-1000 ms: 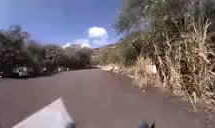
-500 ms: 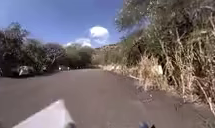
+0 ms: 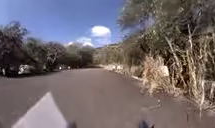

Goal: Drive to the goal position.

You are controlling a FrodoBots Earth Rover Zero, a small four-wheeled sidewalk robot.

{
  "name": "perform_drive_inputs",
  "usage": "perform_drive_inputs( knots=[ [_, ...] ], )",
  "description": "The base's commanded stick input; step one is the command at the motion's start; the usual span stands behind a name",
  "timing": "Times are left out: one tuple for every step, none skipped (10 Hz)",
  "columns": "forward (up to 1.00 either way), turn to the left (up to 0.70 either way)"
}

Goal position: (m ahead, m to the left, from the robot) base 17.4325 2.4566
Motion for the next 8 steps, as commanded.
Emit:
perform_drive_inputs(
  knots=[
    [0.50, -0.43],
    [0.50, -0.50],
    [0.50, -0.47],
    [0.50, -0.27],
    [0.50, -0.10],
    [0.50, 0.00],
    [0.50, 0.00],
    [0.50, 0.00]
  ],
)
